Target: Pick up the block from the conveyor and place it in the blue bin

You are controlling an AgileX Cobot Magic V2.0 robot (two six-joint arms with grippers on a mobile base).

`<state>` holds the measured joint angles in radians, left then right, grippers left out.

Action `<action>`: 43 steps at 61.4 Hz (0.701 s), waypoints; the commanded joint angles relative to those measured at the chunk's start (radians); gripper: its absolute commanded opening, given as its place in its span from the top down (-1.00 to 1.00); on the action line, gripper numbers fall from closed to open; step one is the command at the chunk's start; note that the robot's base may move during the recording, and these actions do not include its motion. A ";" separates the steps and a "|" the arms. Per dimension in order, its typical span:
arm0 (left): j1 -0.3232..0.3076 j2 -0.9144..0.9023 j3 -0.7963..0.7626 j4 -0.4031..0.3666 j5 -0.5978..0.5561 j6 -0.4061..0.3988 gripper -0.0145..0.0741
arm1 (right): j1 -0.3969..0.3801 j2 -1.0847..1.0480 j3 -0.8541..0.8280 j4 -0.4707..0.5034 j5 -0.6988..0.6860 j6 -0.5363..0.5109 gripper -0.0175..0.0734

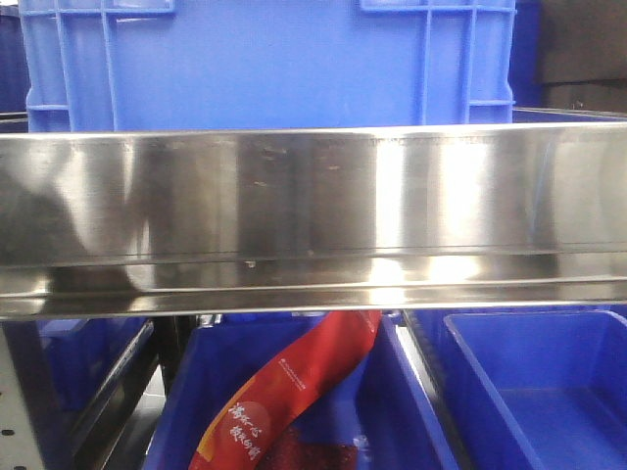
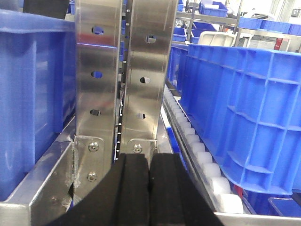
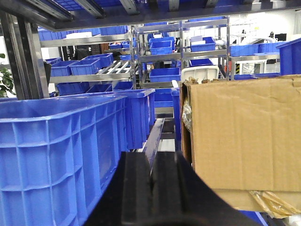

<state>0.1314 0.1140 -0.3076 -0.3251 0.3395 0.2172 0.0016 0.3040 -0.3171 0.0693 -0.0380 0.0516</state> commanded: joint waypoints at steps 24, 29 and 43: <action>0.003 -0.003 0.002 -0.006 -0.015 0.001 0.92 | -0.007 -0.019 0.010 -0.009 -0.023 -0.001 0.97; 0.003 -0.003 0.002 -0.006 -0.015 0.001 0.92 | -0.007 -0.065 0.039 -0.009 -0.015 -0.001 0.97; 0.003 -0.003 0.002 -0.006 -0.015 0.001 0.92 | -0.007 -0.257 0.228 -0.009 0.032 -0.001 0.97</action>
<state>0.1314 0.1140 -0.3076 -0.3251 0.3395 0.2172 0.0016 0.1049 -0.1584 0.0693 -0.0144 0.0516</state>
